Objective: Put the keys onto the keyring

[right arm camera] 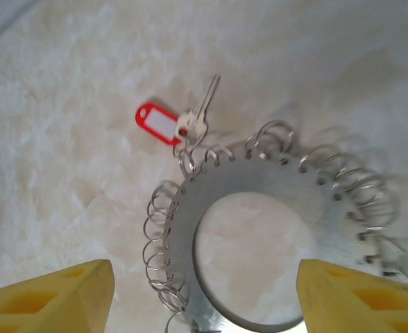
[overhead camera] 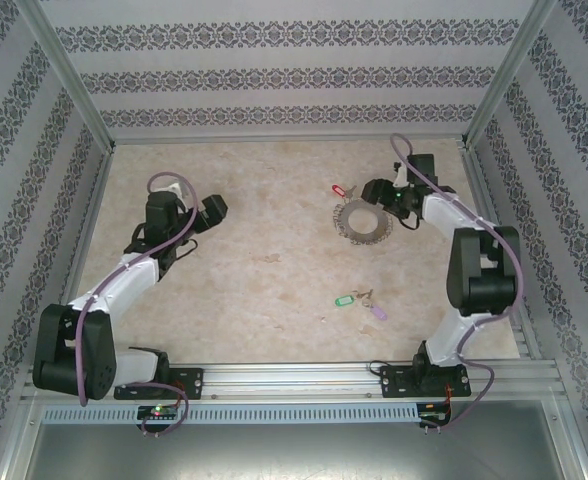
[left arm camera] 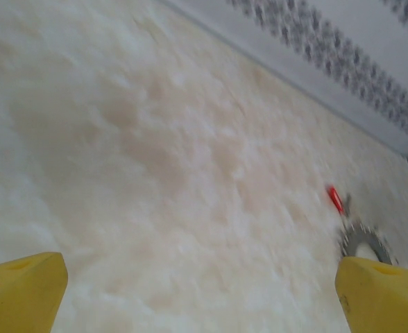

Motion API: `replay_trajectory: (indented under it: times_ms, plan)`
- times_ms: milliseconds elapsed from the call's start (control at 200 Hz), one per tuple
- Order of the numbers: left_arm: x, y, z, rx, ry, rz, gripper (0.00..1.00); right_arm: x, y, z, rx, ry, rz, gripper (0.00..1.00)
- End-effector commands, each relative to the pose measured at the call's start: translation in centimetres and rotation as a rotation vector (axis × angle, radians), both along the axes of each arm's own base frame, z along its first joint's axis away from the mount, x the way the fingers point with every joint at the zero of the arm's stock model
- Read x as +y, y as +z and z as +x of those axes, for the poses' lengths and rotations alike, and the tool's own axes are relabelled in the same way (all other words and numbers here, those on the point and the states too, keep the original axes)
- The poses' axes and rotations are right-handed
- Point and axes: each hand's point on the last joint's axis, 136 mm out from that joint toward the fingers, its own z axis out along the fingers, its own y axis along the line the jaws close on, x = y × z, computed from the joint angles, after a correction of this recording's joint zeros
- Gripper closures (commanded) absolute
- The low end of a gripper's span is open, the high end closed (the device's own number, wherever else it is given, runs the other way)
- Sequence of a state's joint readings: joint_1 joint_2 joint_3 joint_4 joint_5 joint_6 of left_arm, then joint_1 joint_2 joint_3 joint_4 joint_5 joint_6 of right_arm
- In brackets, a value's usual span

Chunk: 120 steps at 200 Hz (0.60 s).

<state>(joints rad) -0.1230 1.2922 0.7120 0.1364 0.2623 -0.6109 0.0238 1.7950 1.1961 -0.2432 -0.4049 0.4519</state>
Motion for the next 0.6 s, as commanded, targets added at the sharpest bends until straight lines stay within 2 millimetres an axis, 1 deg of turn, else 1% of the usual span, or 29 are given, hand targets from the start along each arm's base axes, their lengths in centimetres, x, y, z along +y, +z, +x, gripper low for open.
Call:
replay_trajectory:
  times_ms: [0,170,340,530,595]
  plan:
    - [-1.6,1.1,-0.5,0.013,-0.057,-0.037,0.01,2.6,-1.0,-0.7,0.098,0.048,0.033,0.31]
    - [-1.7,1.0,-1.1,0.021,-0.064,-0.032,0.0,5.1,-3.1,-0.8,0.16,0.122,0.004,0.3]
    - [-1.9,0.8,-1.7,0.031,-0.076,-0.041,0.0,6.1,-5.1,-1.1,0.216,0.136,-0.003,0.33]
    - [-1.9,0.6,-2.1,0.041,-0.082,-0.031,0.01,7.8,-6.8,-2.8,0.256,0.178,-0.01,0.33]
    - [-1.9,0.7,-2.0,0.046,-0.088,-0.031,0.01,8.6,-7.4,-3.6,0.273,0.199,0.002,0.36]
